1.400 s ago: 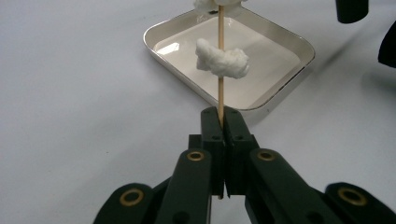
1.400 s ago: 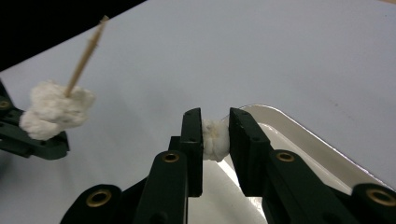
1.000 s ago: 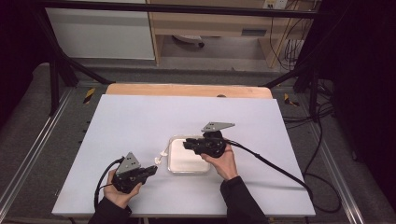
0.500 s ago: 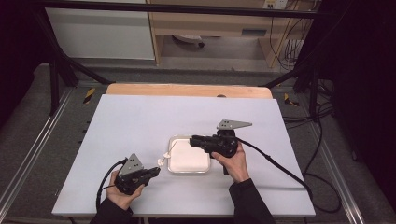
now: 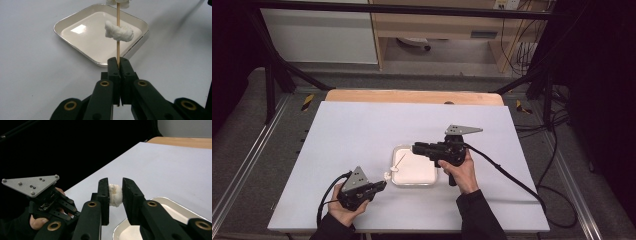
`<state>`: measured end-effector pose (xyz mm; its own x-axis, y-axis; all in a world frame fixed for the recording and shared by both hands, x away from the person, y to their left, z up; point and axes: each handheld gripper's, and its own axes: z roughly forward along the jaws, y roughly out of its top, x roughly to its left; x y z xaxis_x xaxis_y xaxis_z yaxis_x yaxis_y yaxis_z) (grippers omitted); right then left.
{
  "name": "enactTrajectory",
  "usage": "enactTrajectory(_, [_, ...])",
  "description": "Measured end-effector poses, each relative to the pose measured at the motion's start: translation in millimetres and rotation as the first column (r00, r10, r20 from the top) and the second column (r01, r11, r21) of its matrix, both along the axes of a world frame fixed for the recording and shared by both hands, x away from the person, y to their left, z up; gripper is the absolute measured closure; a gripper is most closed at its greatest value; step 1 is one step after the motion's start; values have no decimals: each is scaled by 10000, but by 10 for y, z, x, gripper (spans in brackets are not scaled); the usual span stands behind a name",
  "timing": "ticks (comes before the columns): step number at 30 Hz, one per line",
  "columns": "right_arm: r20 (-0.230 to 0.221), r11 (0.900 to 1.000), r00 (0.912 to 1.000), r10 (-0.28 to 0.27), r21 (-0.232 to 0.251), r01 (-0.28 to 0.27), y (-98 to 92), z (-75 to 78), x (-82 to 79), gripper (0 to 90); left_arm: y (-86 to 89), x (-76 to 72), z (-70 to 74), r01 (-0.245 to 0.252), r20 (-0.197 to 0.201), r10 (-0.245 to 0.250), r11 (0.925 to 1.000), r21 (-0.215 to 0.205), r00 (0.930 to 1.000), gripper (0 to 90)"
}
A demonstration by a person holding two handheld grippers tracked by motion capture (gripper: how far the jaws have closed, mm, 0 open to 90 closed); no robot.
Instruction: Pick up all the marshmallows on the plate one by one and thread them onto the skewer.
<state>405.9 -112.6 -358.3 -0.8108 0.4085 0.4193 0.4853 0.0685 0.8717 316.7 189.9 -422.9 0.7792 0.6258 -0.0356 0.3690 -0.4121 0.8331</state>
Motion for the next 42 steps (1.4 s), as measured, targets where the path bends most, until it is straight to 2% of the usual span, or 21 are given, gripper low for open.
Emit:
enactTrajectory(10, [-232, 9999, 9996, 169, 34, -168, 84, -42, 59, 765, -3, -5, 3, 12, 24, -12, 10000, 5, 10000, 888])
enactTrajectory(29, [-581, 9988, 9971, 489, 96, -485, 168, -153, 46, 773, -15, -1, -14, -3, -51, 4, 9999, 142, 10000, 888])
enactTrajectory(42, [-549, 9986, 9971, 524, 3, -525, 217, -221, 18, 791, -27, -5, -35, -117, -151, 120, 9998, 184, 9998, 888])
